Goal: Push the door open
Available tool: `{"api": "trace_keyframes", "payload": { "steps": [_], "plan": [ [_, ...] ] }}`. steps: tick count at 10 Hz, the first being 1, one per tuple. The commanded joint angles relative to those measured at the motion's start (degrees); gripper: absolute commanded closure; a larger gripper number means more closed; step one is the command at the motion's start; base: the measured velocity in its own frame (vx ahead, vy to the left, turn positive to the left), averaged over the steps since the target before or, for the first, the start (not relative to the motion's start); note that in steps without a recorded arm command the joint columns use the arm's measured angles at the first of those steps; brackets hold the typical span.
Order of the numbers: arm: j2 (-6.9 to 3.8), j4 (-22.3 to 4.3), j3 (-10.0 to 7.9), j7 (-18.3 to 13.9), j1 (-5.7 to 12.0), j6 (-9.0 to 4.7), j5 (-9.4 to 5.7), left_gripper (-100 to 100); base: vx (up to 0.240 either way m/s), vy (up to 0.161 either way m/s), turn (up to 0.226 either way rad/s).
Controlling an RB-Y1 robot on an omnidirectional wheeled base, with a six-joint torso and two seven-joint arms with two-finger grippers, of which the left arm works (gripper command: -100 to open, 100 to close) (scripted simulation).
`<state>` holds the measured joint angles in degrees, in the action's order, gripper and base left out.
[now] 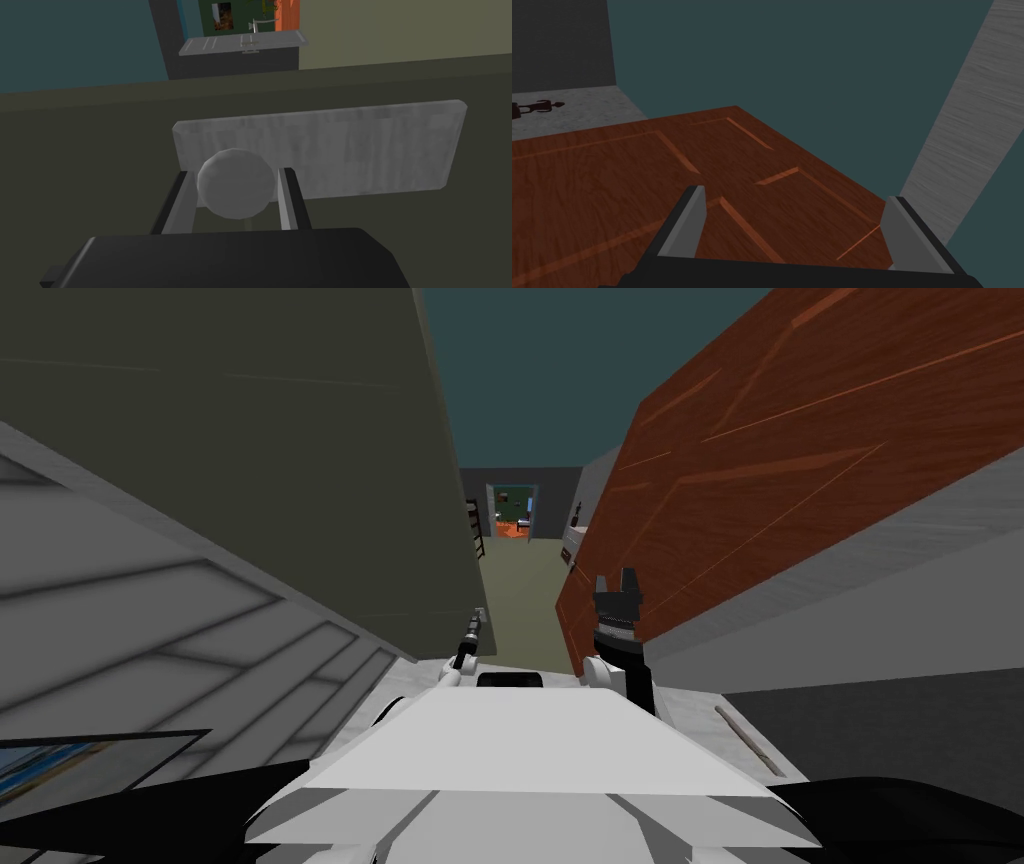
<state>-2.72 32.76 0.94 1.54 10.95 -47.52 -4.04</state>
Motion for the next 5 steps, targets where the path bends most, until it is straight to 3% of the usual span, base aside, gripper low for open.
{"api": "trace_keyframes", "payload": {
  "steps": [1,2,5],
  "plan": [
    [-0.56,-1.64,-0.68,0.03,0.72,-0.8,-0.36,100,0.003,0.004,-0.014],
    [-1.16,-1.68,-1.79,0.37,0.76,-0.72,-0.99,100,0.109,-0.06,0.042],
    [-1.56,-1.72,-2.7,0.66,0.79,-0.66,-1.52,100,0.152,-0.044,0.076]
  ]
}}
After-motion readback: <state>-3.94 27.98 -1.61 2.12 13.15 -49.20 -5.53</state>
